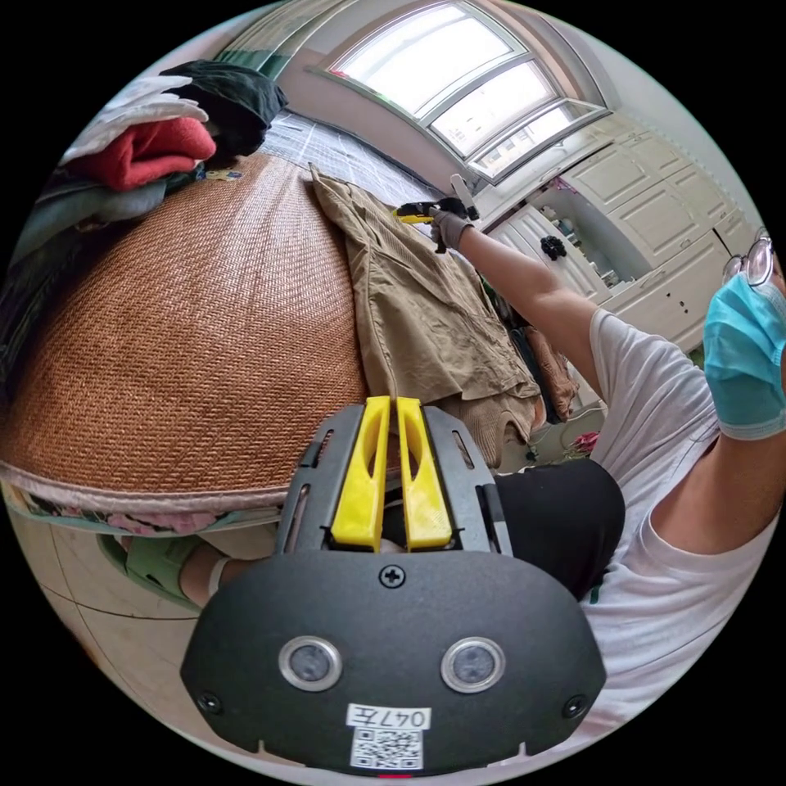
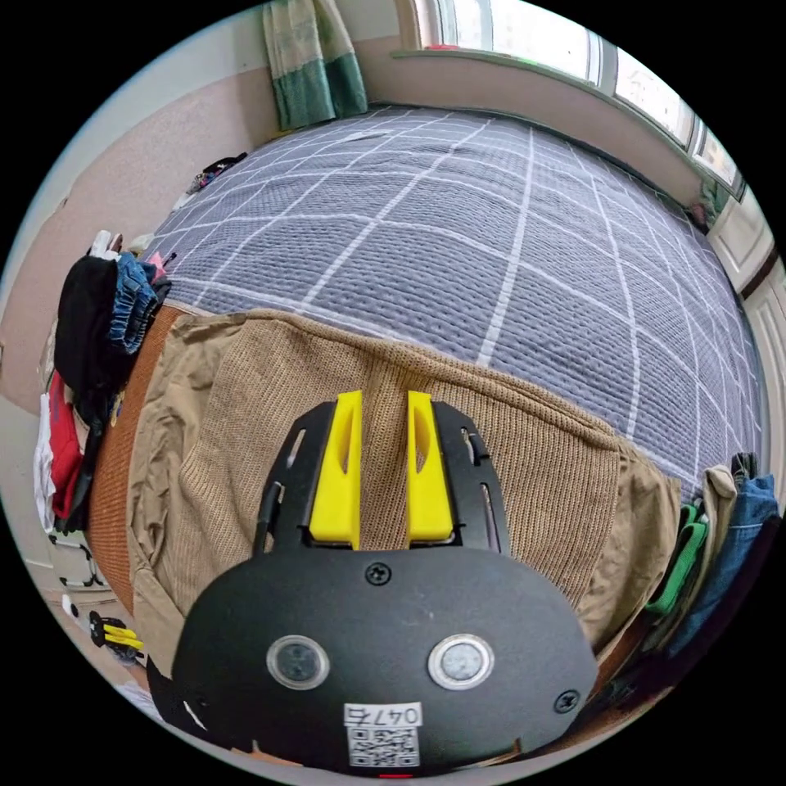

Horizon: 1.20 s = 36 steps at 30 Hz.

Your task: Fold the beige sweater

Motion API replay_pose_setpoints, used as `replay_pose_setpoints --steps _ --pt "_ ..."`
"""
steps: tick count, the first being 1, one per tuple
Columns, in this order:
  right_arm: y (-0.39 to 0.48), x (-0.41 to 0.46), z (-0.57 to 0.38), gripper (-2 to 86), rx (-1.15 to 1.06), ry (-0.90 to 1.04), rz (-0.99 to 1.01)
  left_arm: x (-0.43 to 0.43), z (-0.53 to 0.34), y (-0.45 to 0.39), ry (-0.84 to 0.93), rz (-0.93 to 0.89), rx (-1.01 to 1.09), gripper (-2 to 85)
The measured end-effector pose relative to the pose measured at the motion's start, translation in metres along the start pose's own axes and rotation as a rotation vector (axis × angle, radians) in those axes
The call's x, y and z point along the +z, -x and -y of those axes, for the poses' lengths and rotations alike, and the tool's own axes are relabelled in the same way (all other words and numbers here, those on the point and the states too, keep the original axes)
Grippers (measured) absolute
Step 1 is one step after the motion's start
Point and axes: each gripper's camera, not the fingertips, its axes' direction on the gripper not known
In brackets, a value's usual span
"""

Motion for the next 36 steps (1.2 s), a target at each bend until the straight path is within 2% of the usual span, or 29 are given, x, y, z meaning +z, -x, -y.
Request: replay_pose_setpoints --steps 2,8,10,12,15,17,22,26,31,36 --pt "0.007 -0.001 -0.009 0.5 -0.014 -0.047 -0.078 -0.001 0.001 0.0 -0.003 0.005 -0.006 -0.9" --pt "0.008 -0.019 -0.031 -0.2 -0.029 -0.211 -0.141 -0.001 0.006 -0.002 0.002 0.012 -0.012 -0.9" --pt "0.008 0.004 -0.029 0.6 -0.05 -0.113 -0.139 -0.001 0.008 -0.003 0.003 0.017 -0.012 -0.9" --pt "0.004 0.007 -0.035 2.7 -0.042 -0.111 -0.14 -0.002 0.008 -0.004 0.001 0.021 -0.014 -0.9" --pt "-0.013 -0.031 -0.052 6.3 -0.032 -0.207 -0.072 -0.008 0.005 -0.005 -0.008 0.011 -0.017 -1.0" --pt "-0.043 -0.072 -0.078 5.5 -0.055 -0.318 -0.073 -0.017 0.0 -0.004 -0.034 -0.012 -0.023 -1.0" --pt "-0.145 -0.09 -0.129 4.7 0.034 -0.155 -0.214 -0.026 -0.003 0.001 -0.072 -0.09 -0.031 -1.0" --pt "-0.237 -0.094 -0.187 4.2 0.238 -0.177 -0.095 -0.02 0.007 -0.01 -0.038 -0.054 -0.015 -1.0" --pt "-0.263 -0.09 -0.203 3.0 0.224 -0.263 0.097 -0.006 0.02 -0.022 -0.003 -0.033 -0.003 -1.0" --pt "-0.244 -0.072 -0.17 1.0 0.135 -0.101 0.066 0.005 0.027 -0.029 0.015 -0.034 -0.007 -1.0"
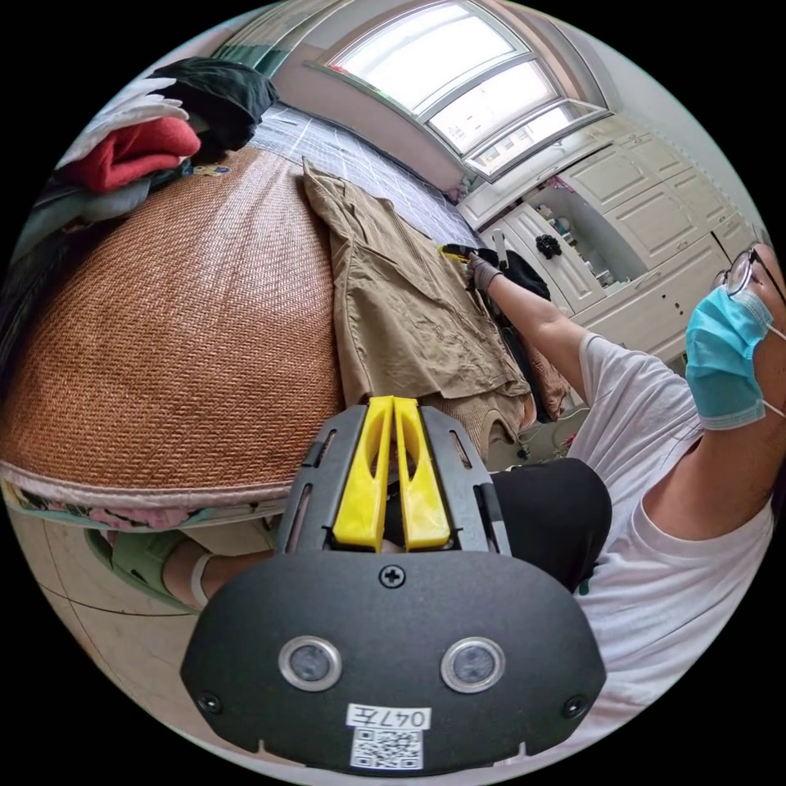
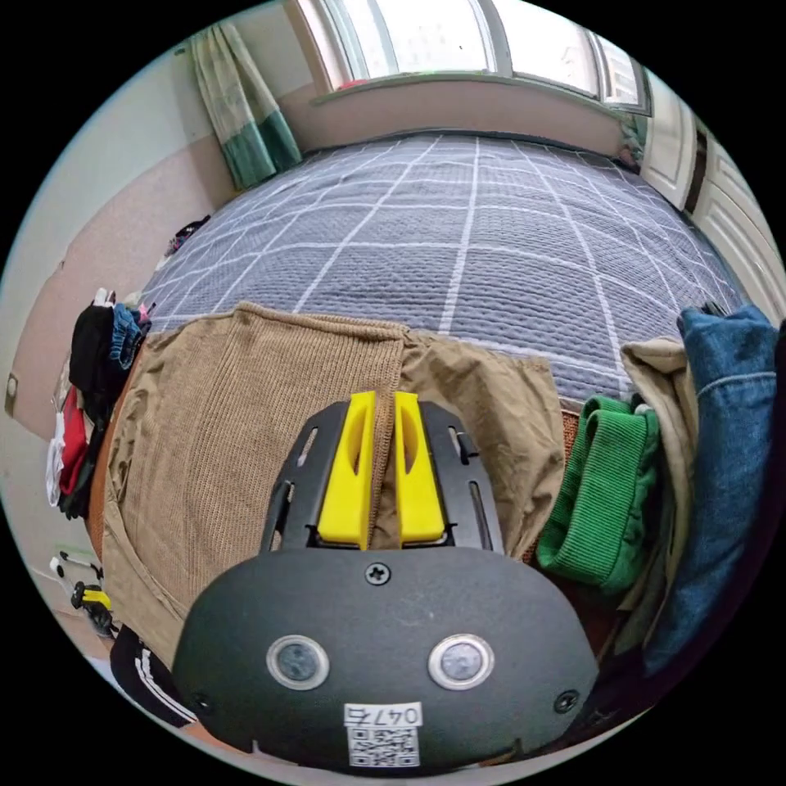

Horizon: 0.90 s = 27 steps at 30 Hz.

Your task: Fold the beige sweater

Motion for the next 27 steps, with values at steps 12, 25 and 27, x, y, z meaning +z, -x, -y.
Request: replay_pose_setpoints --steps 12,25,27 --pt "0.048 -0.05 0.023 3.3 -0.011 -0.034 -0.361 -0.016 -0.002 -0.014 -0.012 0.049 -0.009 -0.8" --pt "0.134 -0.31 -0.247 0.3 -0.296 -0.257 0.108 -0.086 -0.057 -0.038 -0.18 0.106 -0.038 9.5" --pt "0.128 -0.323 -0.302 0.0 -0.272 -0.232 0.067 -0.09 -0.062 -0.04 -0.183 0.116 -0.036 10.6"
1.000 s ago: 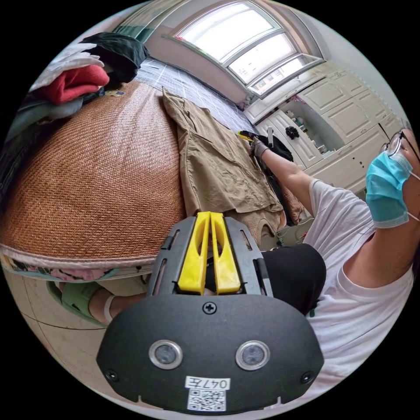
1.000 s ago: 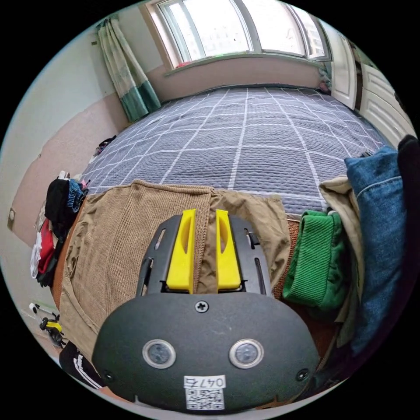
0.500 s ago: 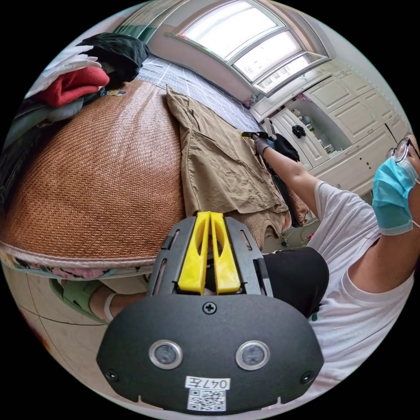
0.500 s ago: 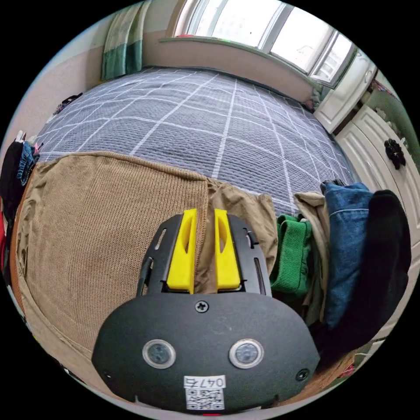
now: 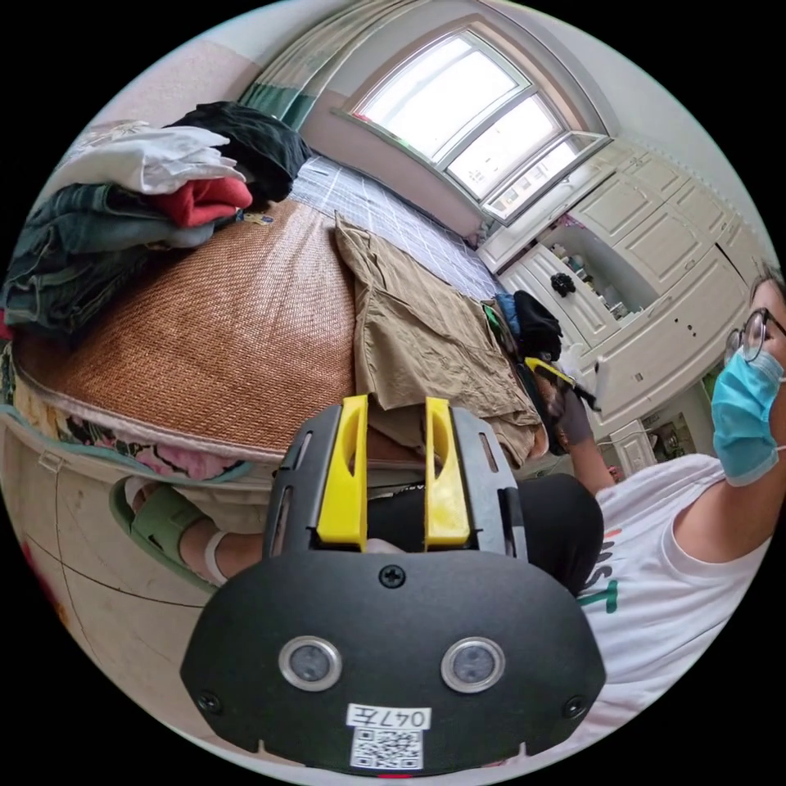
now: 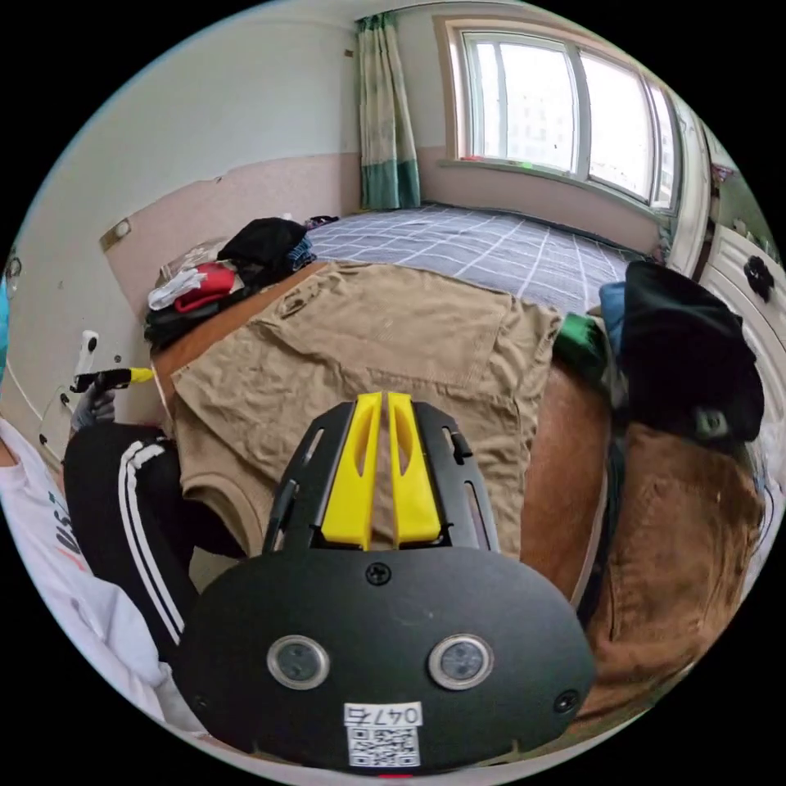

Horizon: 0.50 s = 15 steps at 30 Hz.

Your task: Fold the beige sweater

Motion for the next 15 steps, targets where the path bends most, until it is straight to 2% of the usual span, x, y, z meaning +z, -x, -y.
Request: replay_pose_setpoints --steps 2,6,15 --pt "0.005 -0.019 -0.054 0.0 0.08 0.055 -0.016 0.002 -0.003 0.003 0.01 0.027 0.0 11.6" --pt "0.012 -0.037 -0.084 0.0 0.163 0.053 0.025 0.023 0.002 0.013 0.058 0.058 -0.018 12.7" --pt "0.056 -0.057 0.017 0.2 0.005 -0.042 0.047 0.065 0.017 0.012 0.086 0.076 -0.041 16.1"
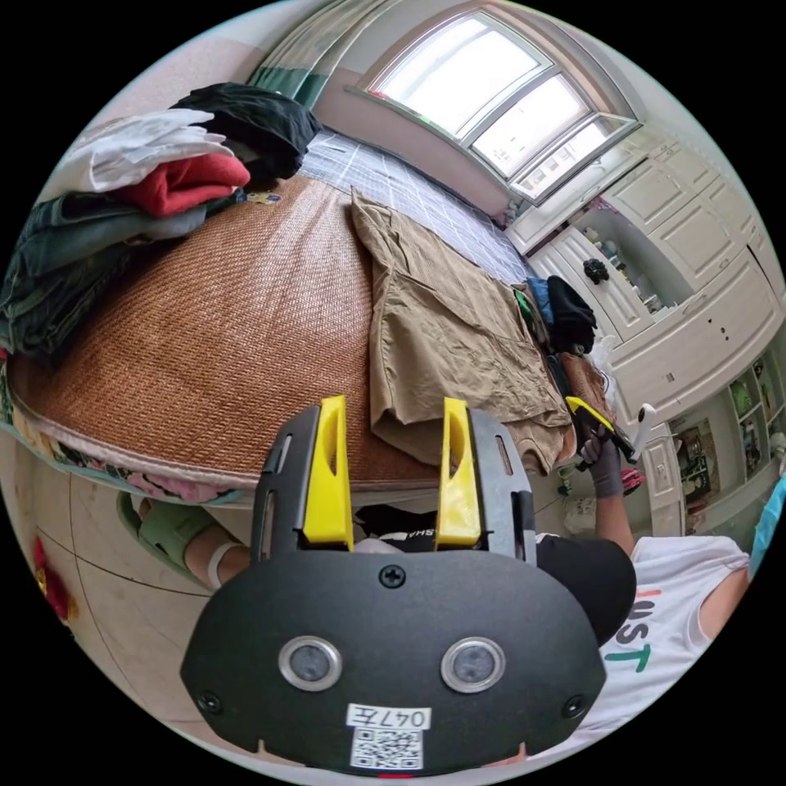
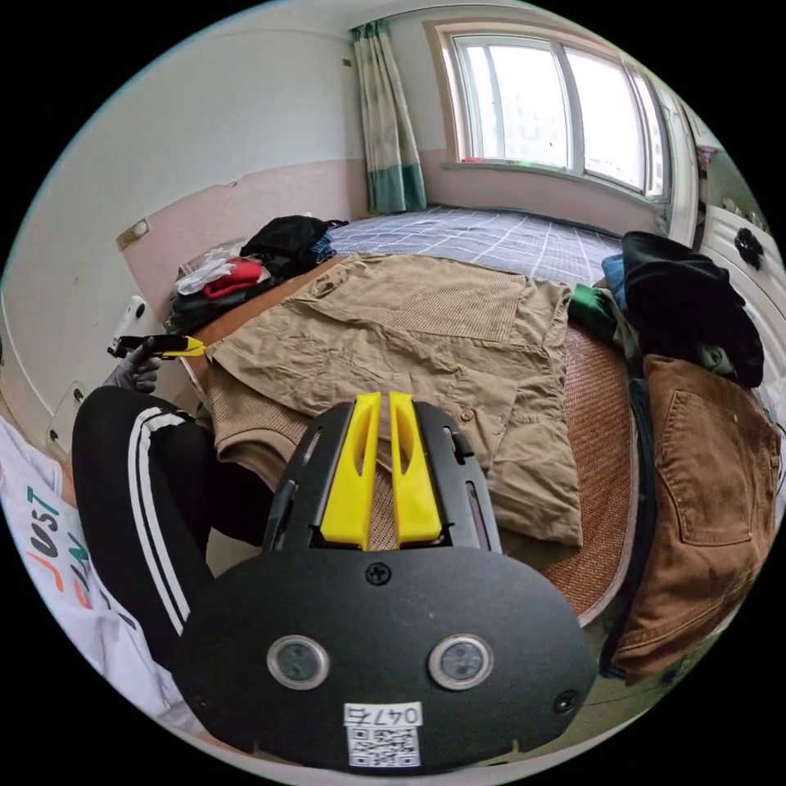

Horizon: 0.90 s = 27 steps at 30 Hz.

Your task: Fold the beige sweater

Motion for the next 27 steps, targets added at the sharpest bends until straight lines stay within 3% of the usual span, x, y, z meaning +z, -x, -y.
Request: replay_pose_setpoints --steps 5,9,13,19,24,27 --pt "-0.015 0.045 0.016 0.2 0.092 0.194 -0.157 0.019 -0.007 0.023 0.031 -0.021 -0.044 15.2" --pt "0.026 -0.005 0.039 0.0 0.081 0.027 -0.109 0.026 -0.007 0.044 0.051 -0.065 -0.066 12.9" --pt "0.121 -0.022 0.091 -0.2 -0.149 -0.063 0.061 0.036 -0.007 0.055 0.08 -0.192 -0.05 1.9" --pt "0.261 0.039 0.187 -0.3 -0.434 0.016 0.323 0.031 -0.02 0.071 0.063 -0.238 -0.052 -0.8" --pt "0.345 0.102 0.239 -0.4 -0.57 0.075 0.279 0.035 -0.034 0.102 0.069 -0.334 -0.108 -0.9" --pt "0.36 0.172 0.239 -0.5 -0.579 0.302 0.2 0.046 -0.045 0.11 0.108 -0.342 -0.114 -0.9"
